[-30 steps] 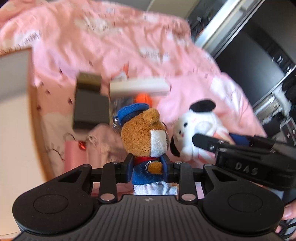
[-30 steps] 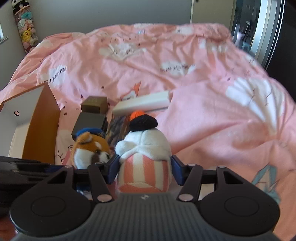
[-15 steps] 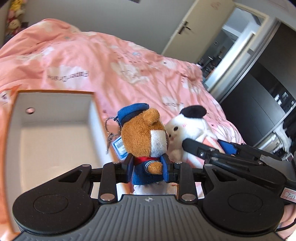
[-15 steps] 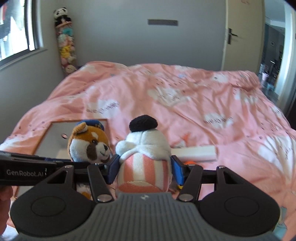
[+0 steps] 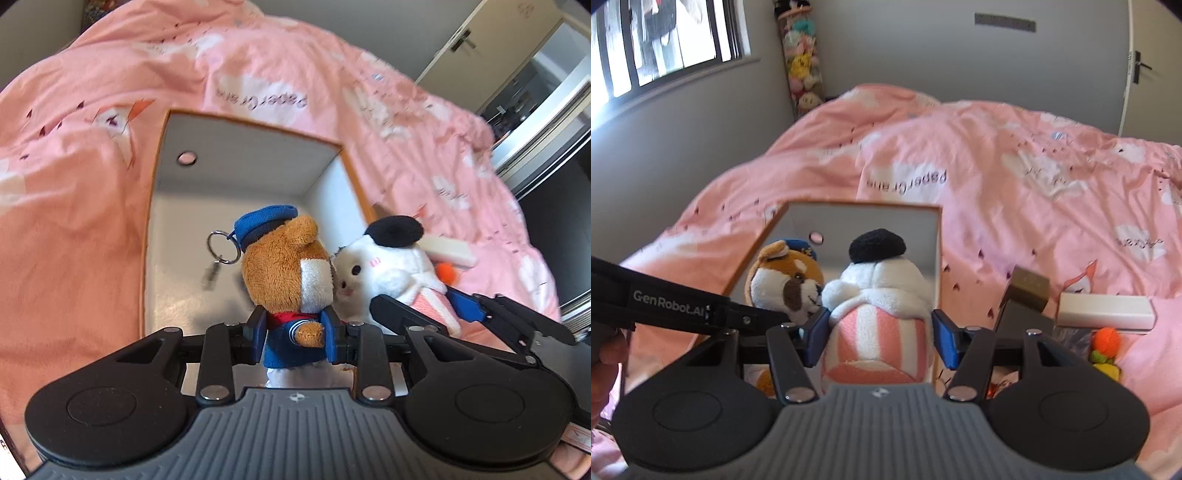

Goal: Organize objects
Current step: 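Carry both plushes over the open box and lower them inside, then set both plushes against the box wall and open both tools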

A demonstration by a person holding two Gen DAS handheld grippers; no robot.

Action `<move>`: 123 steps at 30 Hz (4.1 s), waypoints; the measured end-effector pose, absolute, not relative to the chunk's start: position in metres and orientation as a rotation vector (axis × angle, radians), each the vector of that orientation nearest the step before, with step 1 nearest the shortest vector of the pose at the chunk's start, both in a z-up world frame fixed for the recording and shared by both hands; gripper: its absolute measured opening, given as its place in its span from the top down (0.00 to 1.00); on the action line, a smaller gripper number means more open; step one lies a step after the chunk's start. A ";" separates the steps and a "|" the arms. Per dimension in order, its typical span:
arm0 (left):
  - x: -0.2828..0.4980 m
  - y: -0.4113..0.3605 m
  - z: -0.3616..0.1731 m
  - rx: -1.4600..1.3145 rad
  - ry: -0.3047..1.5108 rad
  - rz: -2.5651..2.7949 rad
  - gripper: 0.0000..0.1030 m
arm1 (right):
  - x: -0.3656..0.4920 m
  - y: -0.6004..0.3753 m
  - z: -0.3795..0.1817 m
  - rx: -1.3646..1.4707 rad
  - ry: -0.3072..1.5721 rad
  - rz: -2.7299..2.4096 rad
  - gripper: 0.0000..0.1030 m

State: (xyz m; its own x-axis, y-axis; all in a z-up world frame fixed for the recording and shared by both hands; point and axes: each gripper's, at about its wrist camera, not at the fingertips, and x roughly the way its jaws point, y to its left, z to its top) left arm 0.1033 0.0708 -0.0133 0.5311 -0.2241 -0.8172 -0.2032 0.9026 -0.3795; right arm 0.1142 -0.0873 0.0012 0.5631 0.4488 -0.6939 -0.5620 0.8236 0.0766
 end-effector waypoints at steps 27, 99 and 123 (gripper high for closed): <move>0.105 0.063 -0.072 -0.426 1.250 -0.066 0.66 | 0.110 -0.064 -0.058 -0.506 0.896 0.690 0.40; 0.123 0.072 -0.075 -0.390 1.297 -0.049 0.67 | 0.162 -0.047 -0.049 -0.695 0.937 1.083 0.65; 0.113 0.049 -0.089 -0.374 1.336 -0.018 0.52 | 0.152 -0.063 -0.054 -0.678 0.889 1.053 0.64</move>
State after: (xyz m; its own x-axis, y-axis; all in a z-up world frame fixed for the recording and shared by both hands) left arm 0.1131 0.0488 -0.0895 0.2418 -0.2250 -0.9439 -0.1996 0.9404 -0.2754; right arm 0.1515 -0.0633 -0.0540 0.2227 0.4388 -0.8706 -0.9318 0.3582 -0.0578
